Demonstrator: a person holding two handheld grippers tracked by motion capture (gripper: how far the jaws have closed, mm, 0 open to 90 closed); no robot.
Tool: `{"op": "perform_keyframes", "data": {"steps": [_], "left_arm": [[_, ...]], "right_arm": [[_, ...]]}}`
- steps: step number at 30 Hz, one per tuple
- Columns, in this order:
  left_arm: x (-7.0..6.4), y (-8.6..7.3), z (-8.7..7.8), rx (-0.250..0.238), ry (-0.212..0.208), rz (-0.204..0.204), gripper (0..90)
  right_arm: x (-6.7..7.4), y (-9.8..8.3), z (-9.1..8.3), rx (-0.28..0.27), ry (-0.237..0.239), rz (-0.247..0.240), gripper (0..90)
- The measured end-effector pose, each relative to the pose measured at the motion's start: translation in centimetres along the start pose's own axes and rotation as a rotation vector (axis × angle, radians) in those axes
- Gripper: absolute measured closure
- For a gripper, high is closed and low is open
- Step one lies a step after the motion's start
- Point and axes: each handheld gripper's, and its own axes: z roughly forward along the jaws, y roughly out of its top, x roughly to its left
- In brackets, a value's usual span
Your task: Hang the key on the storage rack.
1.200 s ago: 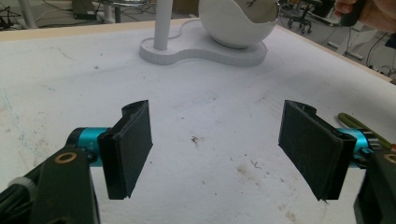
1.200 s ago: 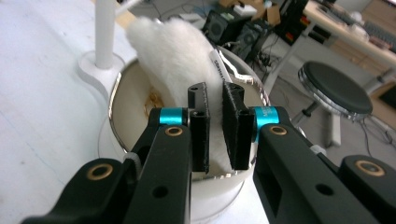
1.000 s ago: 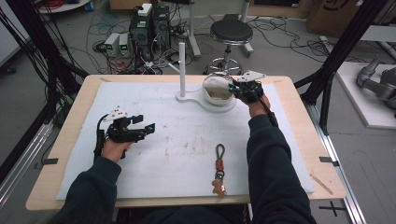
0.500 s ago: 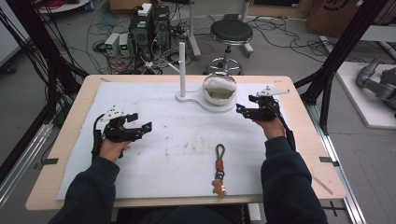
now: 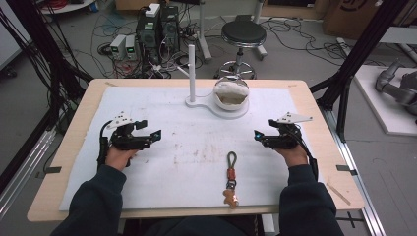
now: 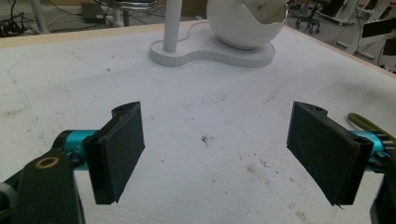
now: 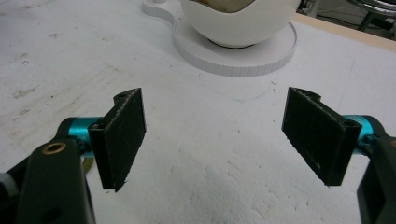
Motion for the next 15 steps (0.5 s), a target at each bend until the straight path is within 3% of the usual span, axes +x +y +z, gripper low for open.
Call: {"op": "perform_keyframes", "data": {"steps": [4, 10, 15], "left_arm": [[0.2, 0.0, -0.1, -0.005, 0.0, -0.006, 18.8], [0.1, 0.0, 0.0, -0.005, -0.004, -0.01, 19.5], [0.2, 0.0, 0.1, -0.001, -0.007, -0.009, 19.9]], "right_arm": [[0.2, -0.1, 0.0, 0.005, 0.002, 0.007, 22.1], [1.2, -0.6, 0.0, 0.031, 0.028, 0.012, 29.8], [1.9, -1.6, 0.4, 0.104, 0.097, 0.02, 41.8]]}}
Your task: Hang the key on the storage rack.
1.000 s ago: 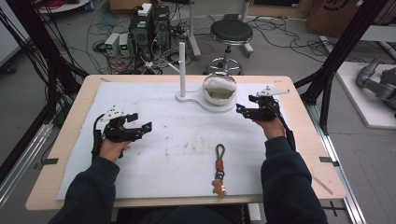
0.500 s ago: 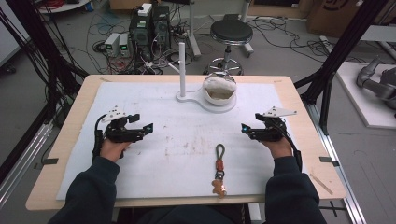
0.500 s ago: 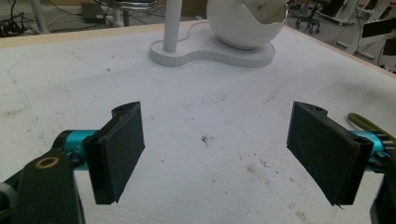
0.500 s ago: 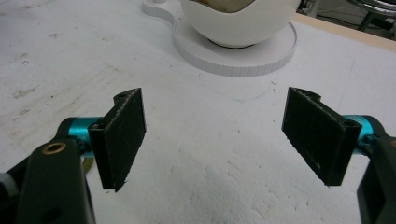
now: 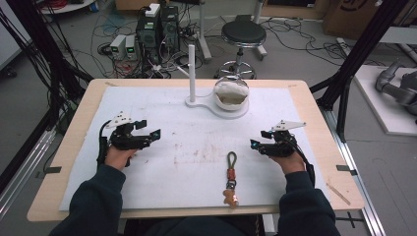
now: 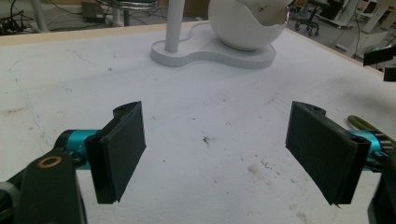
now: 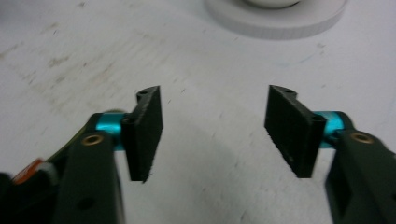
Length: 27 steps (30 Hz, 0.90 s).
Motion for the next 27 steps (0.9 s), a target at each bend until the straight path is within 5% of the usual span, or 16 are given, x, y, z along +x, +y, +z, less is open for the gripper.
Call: {"op": "perform_keyframes", "data": {"steps": [7, 17, 20, 24, 27], "left_arm": [[-0.3, 0.0, 0.0, 0.015, 0.002, 0.011, 20.3], [-0.6, -0.2, 0.6, 0.046, -0.008, 0.023, 21.2], [-0.5, -0.2, 0.5, 0.046, -0.006, 0.02, 21.1], [-0.5, -0.3, 0.5, 0.054, -0.006, 0.02, 21.2], [-0.7, -0.4, 0.7, 0.065, -0.011, 0.026, 21.4]], "right_arm": [[1.4, -0.2, 1.0, 0.076, 0.11, -0.065, 59.0], [3.1, 0.0, 2.4, 0.127, 0.228, -0.055, 58.3], [3.9, 0.1, 2.8, 0.166, 0.266, -0.063, 51.2], [4.7, -0.1, 4.1, 0.23, 0.241, -0.054, 45.7], [5.0, 0.3, 4.6, 0.228, 0.195, -0.062, 58.7]]}}
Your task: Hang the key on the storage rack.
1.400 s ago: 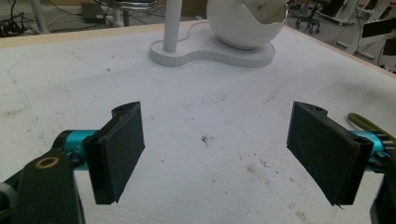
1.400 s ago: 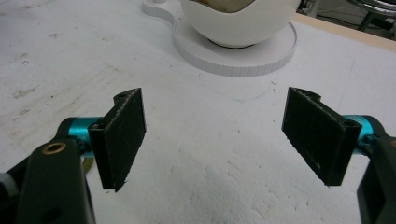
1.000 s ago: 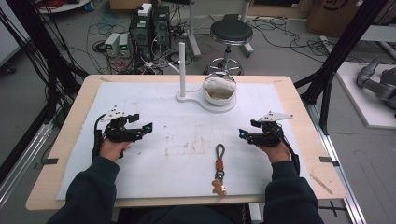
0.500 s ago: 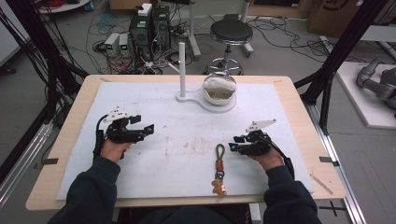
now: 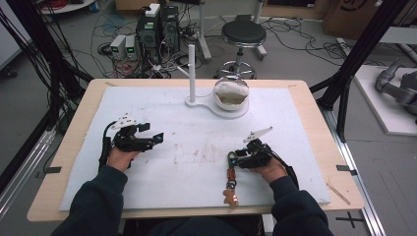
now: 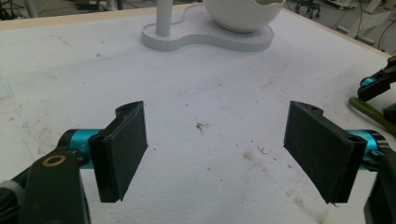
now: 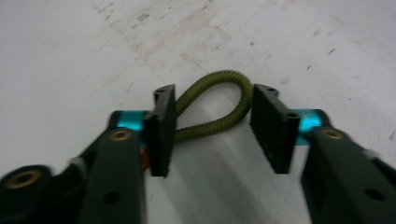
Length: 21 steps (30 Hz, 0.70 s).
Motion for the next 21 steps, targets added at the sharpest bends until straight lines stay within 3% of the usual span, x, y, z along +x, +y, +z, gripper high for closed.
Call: {"op": "perform_keyframes", "data": {"steps": [2, 4, 6, 8, 11, 13, 15, 18, 21], "left_arm": [[-0.1, 0.0, 0.2, 0.005, -0.003, 0.0, 21.7], [-0.3, -0.1, 0.3, 0.009, -0.007, 0.006, 22.1], [-0.3, -0.1, 0.3, 0.014, -0.011, 0.013, 22.5], [-0.3, -0.1, 0.4, 0.011, -0.009, 0.007, 22.6], [-0.1, -0.1, 0.3, 0.011, -0.008, 0.005, 22.6], [-0.1, -0.1, 0.3, 0.011, -0.007, 0.005, 22.6], [-0.1, -0.1, 0.3, 0.01, -0.008, 0.006, 22.6], [-0.1, -0.1, 0.3, 0.008, -0.006, 0.001, 22.7], [0.0, -0.1, 0.3, 0.003, -0.006, -0.006, 22.7]], "right_arm": [[-0.1, 0.4, 0.2, 0.005, -0.017, 0.009, 69.2], [-0.2, 0.7, 0.4, 0.01, -0.031, -0.016, 80.3], [-0.1, 1.0, 0.6, 0.017, -0.041, -0.046, 84.8], [0.1, 1.3, 0.7, 0.01, -0.08, -0.095, 85.5], [0.0, 1.8, 0.6, -0.081, -0.139, -0.169, 85.4], [-0.3, 2.2, 0.5, -0.135, -0.191, -0.171, 85.0], [-0.7, 2.4, 0.6, -0.158, -0.199, -0.141, 82.0], [-0.8, 2.3, 0.5, -0.148, -0.198, -0.085, 57.9], [-0.4, 2.0, -0.2, -0.11, -0.19, -0.04, 48.1]]}}
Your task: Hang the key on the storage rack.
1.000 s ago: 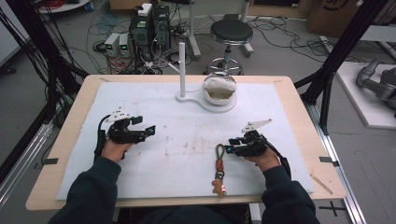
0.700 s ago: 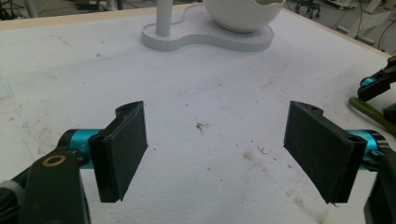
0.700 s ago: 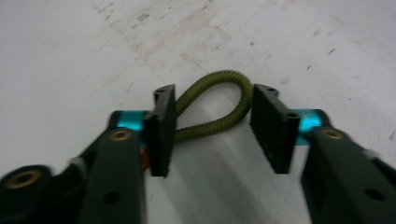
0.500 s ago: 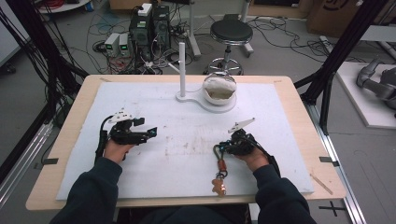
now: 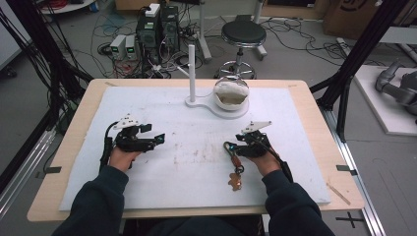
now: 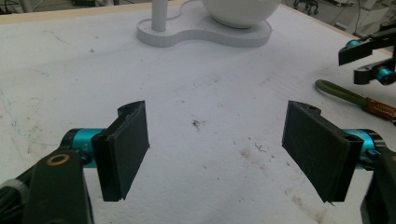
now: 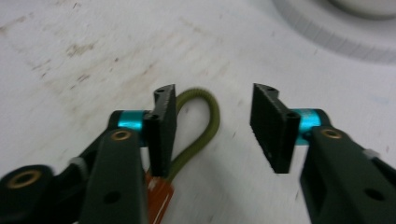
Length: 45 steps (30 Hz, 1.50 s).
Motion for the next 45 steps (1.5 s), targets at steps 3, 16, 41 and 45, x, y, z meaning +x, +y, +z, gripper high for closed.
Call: {"op": "perform_keyframes", "data": {"steps": [3, 16, 41, 45], "left_arm": [[-0.1, 0.0, 0.1, 0.001, -0.002, 0.003, 22.9], [0.0, 0.1, -0.2, -0.002, 0.0, 0.003, 23.1], [0.8, 0.0, -1.1, -0.04, 0.035, -0.027, 23.1], [0.8, 0.0, -1.1, -0.041, 0.036, -0.026, 23.1]], "right_arm": [[0.4, -0.6, -0.4, 0.102, 0.04, 0.055, 42.2], [3.3, -1.1, -0.6, 0.231, 0.025, -0.074, 66.5], [1.1, 2.8, -1.7, -0.202, 0.045, 0.038, 72.4], [1.1, 4.9, -1.8, -0.261, 0.039, 0.018, 72.5]]}}
